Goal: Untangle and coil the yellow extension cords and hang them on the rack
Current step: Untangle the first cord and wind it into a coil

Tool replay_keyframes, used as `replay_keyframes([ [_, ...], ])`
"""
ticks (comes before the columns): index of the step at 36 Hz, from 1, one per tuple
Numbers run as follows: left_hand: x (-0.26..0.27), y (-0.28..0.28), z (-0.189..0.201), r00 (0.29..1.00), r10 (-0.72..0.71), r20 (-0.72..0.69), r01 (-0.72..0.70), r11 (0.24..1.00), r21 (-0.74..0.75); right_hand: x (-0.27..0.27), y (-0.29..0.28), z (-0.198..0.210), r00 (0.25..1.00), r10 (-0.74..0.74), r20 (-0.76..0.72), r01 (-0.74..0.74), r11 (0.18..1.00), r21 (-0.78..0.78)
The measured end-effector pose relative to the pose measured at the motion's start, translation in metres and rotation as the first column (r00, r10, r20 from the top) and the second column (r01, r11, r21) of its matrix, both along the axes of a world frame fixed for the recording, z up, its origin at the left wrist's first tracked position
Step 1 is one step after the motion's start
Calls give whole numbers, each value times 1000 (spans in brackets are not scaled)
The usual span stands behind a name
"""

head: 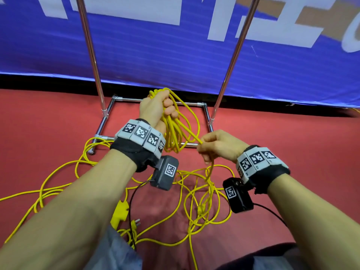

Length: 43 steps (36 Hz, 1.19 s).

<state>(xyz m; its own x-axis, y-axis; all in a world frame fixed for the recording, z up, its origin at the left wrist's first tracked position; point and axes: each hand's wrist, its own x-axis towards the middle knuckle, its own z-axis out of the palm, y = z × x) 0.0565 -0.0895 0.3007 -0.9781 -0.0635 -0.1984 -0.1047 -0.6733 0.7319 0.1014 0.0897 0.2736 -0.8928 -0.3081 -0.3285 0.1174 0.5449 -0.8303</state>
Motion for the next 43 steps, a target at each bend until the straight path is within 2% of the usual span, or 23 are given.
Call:
replay_keyframes([
  [6, -7, -22, 6, 996, 71, -48, -72, 997, -23, -10, 23, -24, 994, -110, 13, 102, 957, 271],
  [9, -8, -25, 7, 992, 97, -77, -104, 990, -93, -12, 28, -30, 985, -165, 50, 142, 941, 306],
  [12, -10, -27, 7, 989, 108, -96, -124, 976, -181, -14, 32, -30, 957, -272, 105, 264, 961, 83],
  [14, -11, -28, 6, 986, 125, -109, -149, 955, -256, -17, 33, -21, 927, -362, 95, 370, 923, -100],
  [16, -11, -28, 6, 981, 147, -129, -184, 918, -351, -19, 33, -5, 911, -375, 171, 411, 860, -304],
  [19, -12, -28, 4, 970, 167, -174, -231, 851, -472, -19, 32, 18, 906, -284, 314, 416, 733, -538],
  [23, -9, -22, 1, 967, 137, -217, -240, 784, -573, -18, 21, 35, 909, -258, 328, 417, 536, -734],
  [25, -6, -16, 0, 967, 104, -232, -227, 766, -601, -18, 12, 41, 915, -264, 305, 400, 497, -770],
  [27, -4, -12, -1, 975, 50, -216, -175, 775, -607, -16, 3, 44, 936, -273, 221, 340, 545, -766],
  [30, -1, -10, -3, 986, -40, -161, -62, 810, -583, -11, -8, 46, 972, -231, 51, 199, 681, -704],
  [34, 6, -1, -6, 978, -169, -124, 76, 836, -543, -8, -20, 44, 983, -156, -93, 83, 840, -537],
  [37, 6, 7, -11, 964, -265, -20, 228, 864, -449, -8, -30, 41, 978, -95, -186, 19, 926, -377],
  [40, 9, 14, -14, 920, -391, 26, 374, 856, -357, -8, -38, 37, 967, -26, -254, -33, 973, -226],
  [43, 13, 20, -14, 944, -328, 17, 311, 875, -371, -7, -37, 35, 969, -60, -239, 0, 969, -246],
])
